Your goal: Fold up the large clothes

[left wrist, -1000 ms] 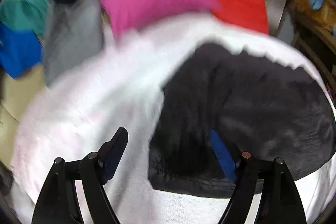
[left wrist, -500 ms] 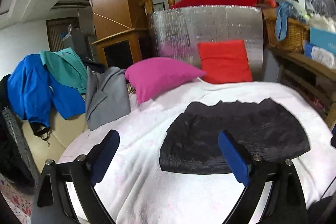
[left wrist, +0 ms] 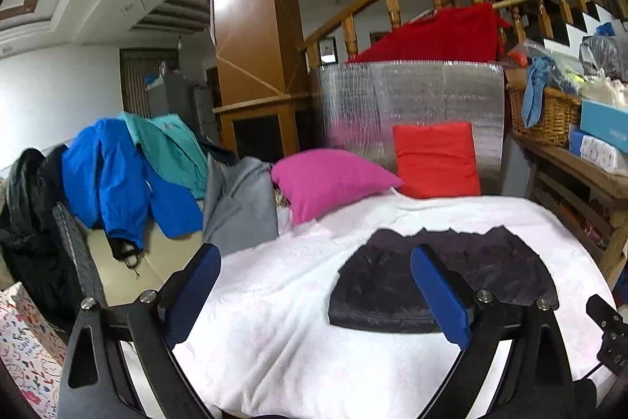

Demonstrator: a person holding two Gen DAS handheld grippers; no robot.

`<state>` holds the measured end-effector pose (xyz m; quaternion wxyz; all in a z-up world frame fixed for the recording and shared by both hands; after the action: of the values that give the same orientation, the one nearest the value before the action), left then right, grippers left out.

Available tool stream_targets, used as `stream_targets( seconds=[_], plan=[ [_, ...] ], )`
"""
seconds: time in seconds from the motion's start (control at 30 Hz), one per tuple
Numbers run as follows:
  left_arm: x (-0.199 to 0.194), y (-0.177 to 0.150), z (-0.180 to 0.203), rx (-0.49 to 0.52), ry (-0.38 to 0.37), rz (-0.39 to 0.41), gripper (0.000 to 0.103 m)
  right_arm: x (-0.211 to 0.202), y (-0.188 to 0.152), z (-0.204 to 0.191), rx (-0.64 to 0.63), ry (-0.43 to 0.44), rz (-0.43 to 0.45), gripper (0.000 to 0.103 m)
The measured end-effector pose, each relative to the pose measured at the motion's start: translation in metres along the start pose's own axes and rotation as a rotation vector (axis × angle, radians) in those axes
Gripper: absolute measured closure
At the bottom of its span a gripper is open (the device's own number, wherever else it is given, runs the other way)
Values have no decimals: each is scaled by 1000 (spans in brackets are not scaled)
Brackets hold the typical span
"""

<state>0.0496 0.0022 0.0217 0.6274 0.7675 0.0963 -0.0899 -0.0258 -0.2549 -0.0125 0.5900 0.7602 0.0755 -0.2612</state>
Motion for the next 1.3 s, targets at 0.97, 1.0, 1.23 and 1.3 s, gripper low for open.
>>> stream_targets(
  seconds=[0.97,1.0,1.23,1.3],
  plan=[
    [-90,29,23,63,-25,142,0,-91,14,26,50,-78,158,17],
    [-90,29,24,63,-24,140,0,-91,13,26,50,-75,153,17],
    [-92,29,26,67,-22,136,0,-93,10,25,47,-65,156,17],
    [-92,28,27,72,-23,132,0,-93,9,24,47,-62,155,17]
  ],
)
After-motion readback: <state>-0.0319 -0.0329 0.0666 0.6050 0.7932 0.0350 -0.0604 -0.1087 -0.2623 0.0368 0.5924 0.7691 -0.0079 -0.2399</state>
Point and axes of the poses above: each gripper's, at about its wrist camera, not at the fingertips, and x roughly the way its jaws point, z to its right, y to its top, the point moved 3 cm from there along x, roughly the way its jaws point, and after that the axes turned 4 degrees about x, right-handed, at the moved point
